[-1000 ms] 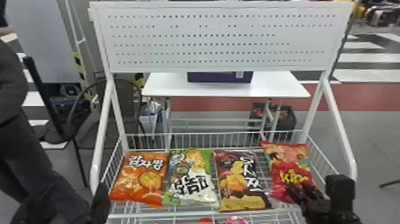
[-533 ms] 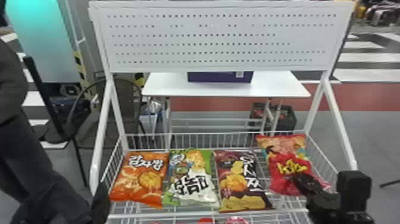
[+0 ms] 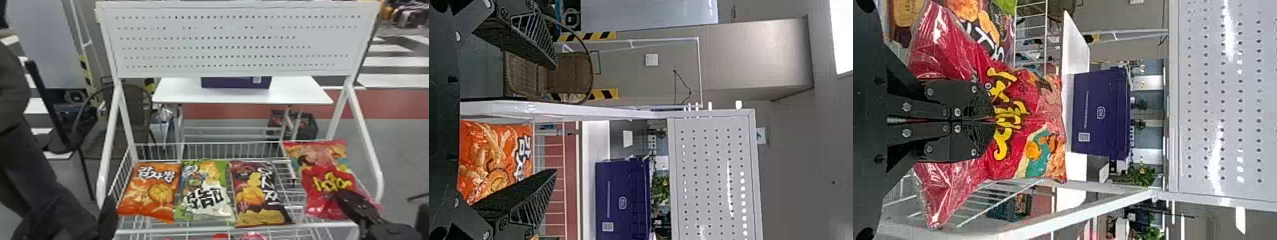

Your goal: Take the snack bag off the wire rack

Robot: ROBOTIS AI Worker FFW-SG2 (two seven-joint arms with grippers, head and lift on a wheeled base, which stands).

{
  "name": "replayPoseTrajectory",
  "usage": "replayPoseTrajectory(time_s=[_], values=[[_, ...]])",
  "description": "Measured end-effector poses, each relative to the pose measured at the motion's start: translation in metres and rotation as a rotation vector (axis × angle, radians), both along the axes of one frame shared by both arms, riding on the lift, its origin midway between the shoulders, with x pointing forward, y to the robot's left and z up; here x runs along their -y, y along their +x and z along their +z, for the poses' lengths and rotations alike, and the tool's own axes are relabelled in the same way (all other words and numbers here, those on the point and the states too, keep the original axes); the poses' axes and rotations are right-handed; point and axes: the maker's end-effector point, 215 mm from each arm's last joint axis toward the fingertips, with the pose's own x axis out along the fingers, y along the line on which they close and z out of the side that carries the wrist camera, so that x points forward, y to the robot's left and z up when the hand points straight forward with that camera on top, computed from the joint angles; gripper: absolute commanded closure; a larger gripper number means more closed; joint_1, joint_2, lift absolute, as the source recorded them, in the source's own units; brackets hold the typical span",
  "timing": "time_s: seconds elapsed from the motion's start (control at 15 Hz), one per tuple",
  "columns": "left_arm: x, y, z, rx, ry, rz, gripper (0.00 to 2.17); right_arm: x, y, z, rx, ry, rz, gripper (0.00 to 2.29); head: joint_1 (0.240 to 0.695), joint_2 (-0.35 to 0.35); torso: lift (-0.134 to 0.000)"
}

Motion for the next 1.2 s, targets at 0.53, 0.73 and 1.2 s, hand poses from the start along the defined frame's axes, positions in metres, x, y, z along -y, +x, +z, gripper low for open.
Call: replayPoseTrajectory(time_s=[0.53,0.73,1.2], values=[[0.003,0.0,0.003,0.004,-0.003,-0.008,0.16,0.024,-0.059,0.037,0.086,0.014,-0.022,2.08,0.499,0.0,0.0],[0.001,-0.002,0.003,0.004,-0.002,-0.008,0.16,0.019,-0.065,0.039,0.082,0.02,-0.014,2.08,0.499,0.0,0.0],[0.001,-0.005,0.006,0.006,-0.002,-0.008,0.16,0.015,-0.07,0.041,0.079,0.017,-0.007,2.08,0.499,0.0,0.0]])
